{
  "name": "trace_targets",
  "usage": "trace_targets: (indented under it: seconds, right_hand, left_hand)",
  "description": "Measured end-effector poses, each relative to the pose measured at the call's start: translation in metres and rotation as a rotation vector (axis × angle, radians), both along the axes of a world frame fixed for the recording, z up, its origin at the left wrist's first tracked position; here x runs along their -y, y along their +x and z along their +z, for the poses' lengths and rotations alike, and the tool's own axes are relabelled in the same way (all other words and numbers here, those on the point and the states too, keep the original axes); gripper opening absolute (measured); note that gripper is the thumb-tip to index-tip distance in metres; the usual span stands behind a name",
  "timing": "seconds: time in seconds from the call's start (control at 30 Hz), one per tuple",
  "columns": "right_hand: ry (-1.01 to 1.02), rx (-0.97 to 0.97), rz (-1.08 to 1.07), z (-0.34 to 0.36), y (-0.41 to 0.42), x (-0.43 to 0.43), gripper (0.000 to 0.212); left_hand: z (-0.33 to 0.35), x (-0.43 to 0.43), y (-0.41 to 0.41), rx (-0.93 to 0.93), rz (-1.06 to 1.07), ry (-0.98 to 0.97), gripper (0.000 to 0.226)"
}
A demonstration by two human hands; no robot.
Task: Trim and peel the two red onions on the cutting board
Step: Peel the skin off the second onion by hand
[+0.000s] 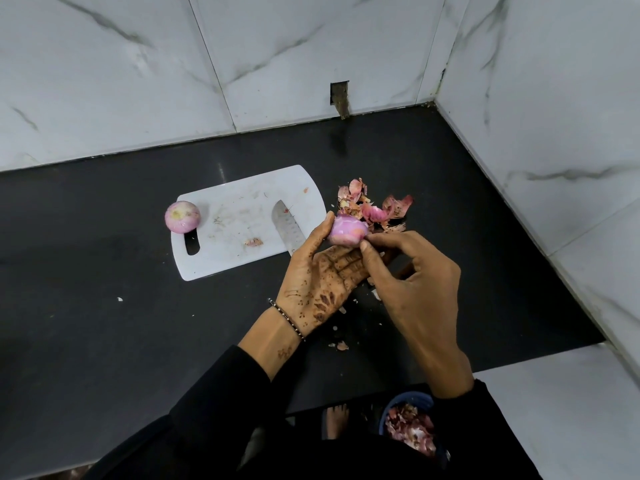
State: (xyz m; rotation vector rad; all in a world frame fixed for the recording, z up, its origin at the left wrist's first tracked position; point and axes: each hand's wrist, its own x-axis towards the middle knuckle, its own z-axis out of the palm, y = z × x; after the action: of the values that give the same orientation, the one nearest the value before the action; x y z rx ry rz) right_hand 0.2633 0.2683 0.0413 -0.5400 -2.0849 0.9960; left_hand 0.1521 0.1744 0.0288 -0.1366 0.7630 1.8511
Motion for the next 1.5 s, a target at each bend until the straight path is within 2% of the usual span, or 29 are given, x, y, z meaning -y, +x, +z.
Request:
trace_targets:
  seconds: [0.33,0.47,0.6,0.67,0.87,1.03,1.17,1.27,1.37,1.5]
  right_hand:
    - [-0.236,0.037,0.043,0.002,0.001,0.006,0.009]
    - [-0.251,0.023,0.066,0.0,0.003,0.001,0.025]
    - [-0.154,0.035,0.201,-0.006,0.001,-0.003,0.055]
    - [-0.077,0.04,0.207,-0.007,0.0,-0.003,0.062]
    - [0.025,0.055,0.178,-0.002,0.001,-0.004,0.058]
    - [0.047,0.103,0.222,-0.002,0.002,-0.007,0.056]
    - [0.062,0.132,0.261,-0.003,0.002,-0.007,0.054]
    - [0.041,0.147,0.251,-0.002,0.001,-0.006,0.047]
    - [0.009,0.158,0.234,-0.005,0.001,-0.004,0.04]
    - [-0.051,0.198,0.219,0.0,0.001,-0.005,0.048]
  left_hand:
    - [-0.004,0.001,0.001,-0.071,0.006,-0.05,0.071]
    - [-0.003,0.005,0.001,-0.19,-0.019,0.022,0.065]
    - [-0.004,0.006,0.0,-0.274,-0.073,0.059,0.097]
    - [-0.007,0.008,-0.002,-0.328,-0.08,0.066,0.098]
    - [-0.002,0.021,-0.013,-0.556,-0.222,0.031,0.077]
    - [0.009,0.031,-0.023,-0.925,-0.298,-0.201,0.061]
    - [0.014,0.033,-0.031,-1.122,-0.359,-0.241,0.06]
    - [0.016,0.032,-0.033,-1.183,-0.393,-0.204,0.068]
    - [0.015,0.031,-0.035,-1.162,-0.39,-0.182,0.068]
    - [0.012,0.031,-0.035,-1.092,-0.3,-0.162,0.065]
